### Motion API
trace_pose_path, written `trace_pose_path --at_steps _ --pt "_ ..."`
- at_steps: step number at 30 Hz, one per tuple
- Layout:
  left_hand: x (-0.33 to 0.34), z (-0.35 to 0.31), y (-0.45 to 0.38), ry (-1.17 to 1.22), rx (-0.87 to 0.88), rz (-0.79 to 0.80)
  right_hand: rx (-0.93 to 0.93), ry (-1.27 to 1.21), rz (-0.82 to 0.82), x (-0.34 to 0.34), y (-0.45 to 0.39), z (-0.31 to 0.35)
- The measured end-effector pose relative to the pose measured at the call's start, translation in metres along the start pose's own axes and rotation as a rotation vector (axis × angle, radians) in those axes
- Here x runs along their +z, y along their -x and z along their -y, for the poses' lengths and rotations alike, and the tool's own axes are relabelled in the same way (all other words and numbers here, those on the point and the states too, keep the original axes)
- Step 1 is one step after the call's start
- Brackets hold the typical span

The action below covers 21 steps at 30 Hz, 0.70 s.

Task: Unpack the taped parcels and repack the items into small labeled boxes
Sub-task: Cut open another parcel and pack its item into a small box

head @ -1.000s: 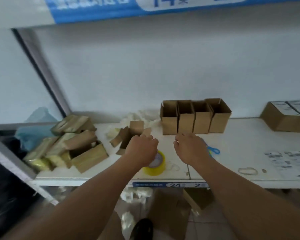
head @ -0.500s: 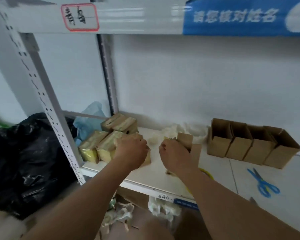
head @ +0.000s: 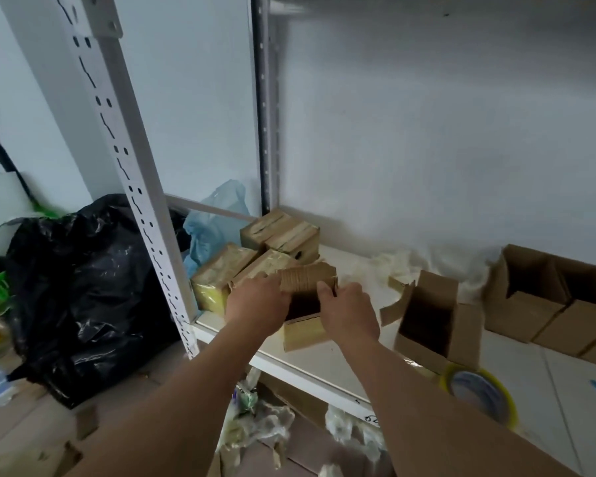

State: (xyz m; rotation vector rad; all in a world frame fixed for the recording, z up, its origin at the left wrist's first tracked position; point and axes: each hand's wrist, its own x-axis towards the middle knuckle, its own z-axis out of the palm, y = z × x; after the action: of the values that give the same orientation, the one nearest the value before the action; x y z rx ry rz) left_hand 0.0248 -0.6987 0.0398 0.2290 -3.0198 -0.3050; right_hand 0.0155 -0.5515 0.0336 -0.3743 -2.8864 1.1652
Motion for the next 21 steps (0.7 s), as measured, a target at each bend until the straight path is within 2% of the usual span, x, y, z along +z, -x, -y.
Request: trace_pose_path --at_steps 3,6,9,14,18,21 --pt "0.015 0.012 -0.008 -0.011 0.008 -0.043 -0.115 0.115 -0.12 0.006 -0.007 0.01" --pt "0.019 0.025 -0.013 0.124 -0.12 -0.071 -0.279 0.243 -0.183 0.012 -0.016 0.034" --pt "0.022 0.034 -0.015 0.218 -0.236 -0.085 -0.408 0.183 -0.101 0.026 -0.027 0.062" --pt "0.033 0.043 -0.021 0.444 -0.369 -0.055 -0.459 0.135 0.24 0.054 -0.04 0.093" --pt "0.038 0.046 -0.029 0.526 -0.365 -0.027 -0.494 0.308 0.178 0.061 -0.045 0.089" --pt "0.046 0.05 -0.036 0.533 -0.385 -0.014 -0.406 0.358 0.162 0.065 -0.053 0.079"
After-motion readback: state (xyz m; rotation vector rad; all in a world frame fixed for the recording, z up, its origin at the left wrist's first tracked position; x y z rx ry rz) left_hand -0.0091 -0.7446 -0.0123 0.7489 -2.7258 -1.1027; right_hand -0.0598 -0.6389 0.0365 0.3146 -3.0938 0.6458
